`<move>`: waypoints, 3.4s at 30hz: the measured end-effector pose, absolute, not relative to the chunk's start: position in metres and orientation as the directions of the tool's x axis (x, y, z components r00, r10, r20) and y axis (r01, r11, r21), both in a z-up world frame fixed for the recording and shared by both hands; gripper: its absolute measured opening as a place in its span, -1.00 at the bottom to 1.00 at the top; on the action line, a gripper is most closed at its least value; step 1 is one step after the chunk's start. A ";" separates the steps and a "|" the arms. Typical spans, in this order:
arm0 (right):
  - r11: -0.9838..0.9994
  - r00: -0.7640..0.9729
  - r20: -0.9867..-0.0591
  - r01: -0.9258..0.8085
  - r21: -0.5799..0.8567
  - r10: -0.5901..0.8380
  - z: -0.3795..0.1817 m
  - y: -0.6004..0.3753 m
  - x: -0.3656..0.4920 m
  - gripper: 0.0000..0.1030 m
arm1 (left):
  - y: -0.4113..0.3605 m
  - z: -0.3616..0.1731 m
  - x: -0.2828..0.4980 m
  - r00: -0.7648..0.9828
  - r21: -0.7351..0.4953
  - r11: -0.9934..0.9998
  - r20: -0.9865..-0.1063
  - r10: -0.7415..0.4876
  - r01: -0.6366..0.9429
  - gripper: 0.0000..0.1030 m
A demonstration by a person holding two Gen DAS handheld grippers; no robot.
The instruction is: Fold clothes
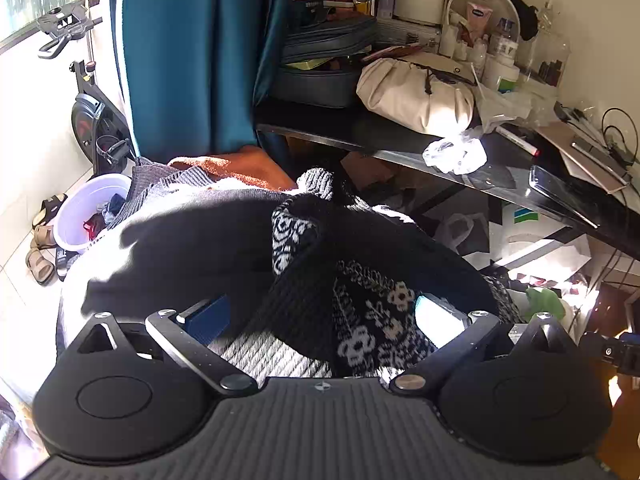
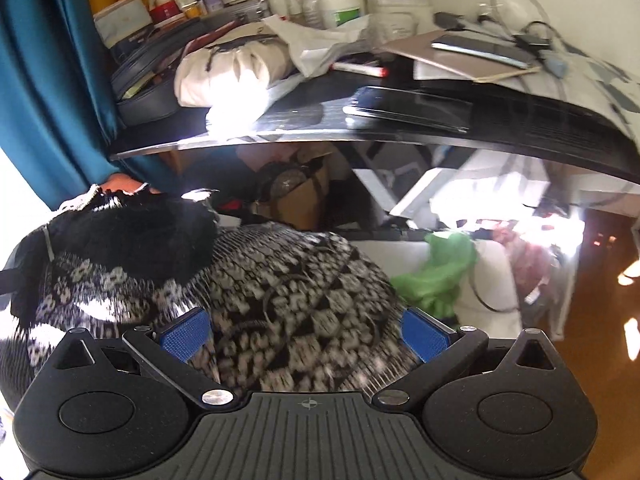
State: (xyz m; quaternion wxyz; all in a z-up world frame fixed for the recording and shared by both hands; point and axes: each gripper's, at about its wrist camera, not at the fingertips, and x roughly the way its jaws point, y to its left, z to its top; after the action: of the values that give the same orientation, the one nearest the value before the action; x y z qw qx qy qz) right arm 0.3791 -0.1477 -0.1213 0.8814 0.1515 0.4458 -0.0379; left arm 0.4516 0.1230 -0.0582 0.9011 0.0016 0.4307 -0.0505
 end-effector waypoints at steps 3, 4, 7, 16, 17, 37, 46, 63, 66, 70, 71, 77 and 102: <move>0.958 0.591 -0.801 0.163 0.236 0.097 -0.133 -0.148 0.418 0.99 | 0.115 -0.071 0.477 0.602 -0.002 0.996 -0.797 -0.052 0.084 0.74; 0.959 0.590 -0.801 0.154 0.237 0.103 -0.136 -0.147 0.428 0.99 | 0.114 -0.075 0.485 0.596 0.009 0.997 -0.801 -0.043 0.083 0.74; 0.964 0.599 -0.792 0.123 0.237 0.118 -0.141 -0.148 0.456 0.99 | 0.113 -0.086 0.502 0.573 0.038 0.997 -0.819 -0.005 0.063 0.54; 0.968 0.571 -0.801 0.039 0.247 0.181 -0.152 -0.144 0.514 0.99 | 0.089 -0.062 0.470 0.596 0.082 0.994 -0.803 0.023 0.073 -0.80; 0.969 0.566 -0.804 0.034 0.246 0.184 -0.153 -0.142 0.520 0.99 | 0.087 -0.065 0.470 0.591 0.106 0.990 -0.806 0.034 0.088 -0.78; 0.949 0.524 -0.833 0.134 0.285 0.176 -0.162 -0.154 0.556 0.99 | 0.102 -0.055 0.422 0.631 0.023 0.999 -0.775 -0.012 0.047 -0.84; 0.936 0.525 -0.800 0.017 0.352 0.292 -0.139 -0.092 0.593 0.99 | 0.118 -0.033 0.345 0.633 -0.090 0.995 -0.769 -0.090 0.032 -0.84; 0.952 0.340 -0.889 -0.127 0.280 0.307 -0.164 0.055 0.651 0.98 | 0.143 -0.047 0.306 0.601 -0.109 0.991 -0.798 -0.044 -0.072 -0.83; 0.952 0.325 -0.897 -0.156 0.262 0.300 -0.164 0.045 0.640 0.98 | 0.147 -0.051 0.304 0.593 -0.119 0.989 -0.804 -0.045 -0.086 -0.83; 0.943 0.330 -0.887 -0.185 0.275 0.323 -0.152 0.022 0.626 0.81 | 0.152 -0.056 0.301 0.581 -0.133 0.986 -0.812 -0.048 -0.104 -0.83; 0.940 0.331 -0.883 -0.186 0.286 0.334 -0.148 0.015 0.623 0.77 | 0.153 -0.058 0.300 0.578 -0.136 0.985 -0.814 -0.049 -0.109 -0.83; 0.927 0.315 -0.875 -0.194 0.320 0.368 -0.134 -0.009 0.610 0.18 | 0.153 -0.063 0.300 0.562 -0.143 0.983 -0.825 -0.052 -0.118 -0.83; 0.704 0.613 -0.463 -0.227 0.673 0.640 0.032 -0.097 0.519 -0.78 | 0.204 0.067 0.309 0.817 -0.197 0.936 -0.560 0.136 -0.291 -0.84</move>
State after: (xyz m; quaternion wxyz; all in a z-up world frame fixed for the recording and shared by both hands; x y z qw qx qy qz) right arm 0.5185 -0.0966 0.0323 0.8507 0.2881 0.3584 0.2546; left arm 0.3089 0.2038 0.0667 0.9432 -0.1379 0.2803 0.1132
